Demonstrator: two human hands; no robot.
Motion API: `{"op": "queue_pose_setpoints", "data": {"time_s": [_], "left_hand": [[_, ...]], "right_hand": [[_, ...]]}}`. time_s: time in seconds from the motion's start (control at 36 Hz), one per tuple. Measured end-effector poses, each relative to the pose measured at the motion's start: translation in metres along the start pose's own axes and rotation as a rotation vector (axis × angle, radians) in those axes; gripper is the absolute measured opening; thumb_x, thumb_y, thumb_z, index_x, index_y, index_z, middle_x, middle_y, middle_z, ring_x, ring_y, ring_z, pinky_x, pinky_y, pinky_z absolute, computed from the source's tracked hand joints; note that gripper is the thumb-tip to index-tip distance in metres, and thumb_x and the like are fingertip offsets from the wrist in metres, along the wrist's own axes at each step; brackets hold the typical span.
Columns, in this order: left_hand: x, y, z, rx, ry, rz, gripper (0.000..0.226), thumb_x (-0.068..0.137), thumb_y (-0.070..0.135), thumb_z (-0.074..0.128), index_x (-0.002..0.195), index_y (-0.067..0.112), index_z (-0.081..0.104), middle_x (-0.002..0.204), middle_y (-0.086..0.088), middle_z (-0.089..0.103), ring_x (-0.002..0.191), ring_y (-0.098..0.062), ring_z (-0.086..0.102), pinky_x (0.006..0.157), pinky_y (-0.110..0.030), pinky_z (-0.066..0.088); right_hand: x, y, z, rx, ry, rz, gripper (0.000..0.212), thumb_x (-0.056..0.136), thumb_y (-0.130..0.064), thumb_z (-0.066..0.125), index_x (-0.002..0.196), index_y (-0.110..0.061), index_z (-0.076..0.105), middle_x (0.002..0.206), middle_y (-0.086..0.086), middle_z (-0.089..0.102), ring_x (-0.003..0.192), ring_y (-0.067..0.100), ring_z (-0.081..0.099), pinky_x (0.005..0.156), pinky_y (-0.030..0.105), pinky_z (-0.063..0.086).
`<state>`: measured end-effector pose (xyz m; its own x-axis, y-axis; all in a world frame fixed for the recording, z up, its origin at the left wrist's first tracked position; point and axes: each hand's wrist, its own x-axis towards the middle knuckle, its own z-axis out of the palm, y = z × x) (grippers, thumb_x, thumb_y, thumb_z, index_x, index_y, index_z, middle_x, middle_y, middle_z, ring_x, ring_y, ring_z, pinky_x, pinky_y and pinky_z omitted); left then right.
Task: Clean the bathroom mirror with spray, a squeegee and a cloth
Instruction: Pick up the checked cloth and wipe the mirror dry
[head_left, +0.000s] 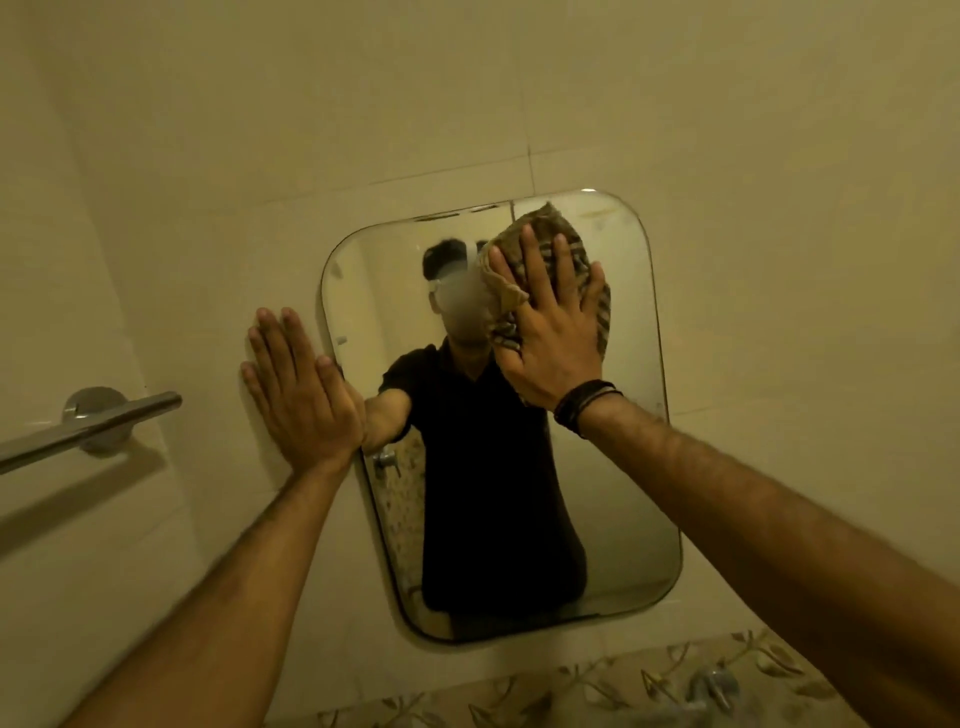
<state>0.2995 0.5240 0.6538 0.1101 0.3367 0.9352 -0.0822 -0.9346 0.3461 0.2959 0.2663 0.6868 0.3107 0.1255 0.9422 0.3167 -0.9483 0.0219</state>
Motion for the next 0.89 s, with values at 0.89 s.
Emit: {"op": "queue_pose_setpoints", "data": {"time_s": [0.89], "left_hand": [[-0.050, -0.038, -0.008, 0.048, -0.166, 0.111, 0.062, 0.109, 0.044, 0.019, 0.163, 0.019, 0.003, 0.171, -0.012, 0.005, 0.159, -0.028, 0.004, 0.127, -0.049, 0.003]], "right_hand": [[-0.252, 0.018, 0.053, -0.144, -0.406, -0.313, 0.094, 0.078, -0.036, 0.061, 0.159, -0.032, 0.013, 0.168, 0.002, -0.004, 0.155, 0.030, 0.000, 0.117, 0.068, 0.003]]}}
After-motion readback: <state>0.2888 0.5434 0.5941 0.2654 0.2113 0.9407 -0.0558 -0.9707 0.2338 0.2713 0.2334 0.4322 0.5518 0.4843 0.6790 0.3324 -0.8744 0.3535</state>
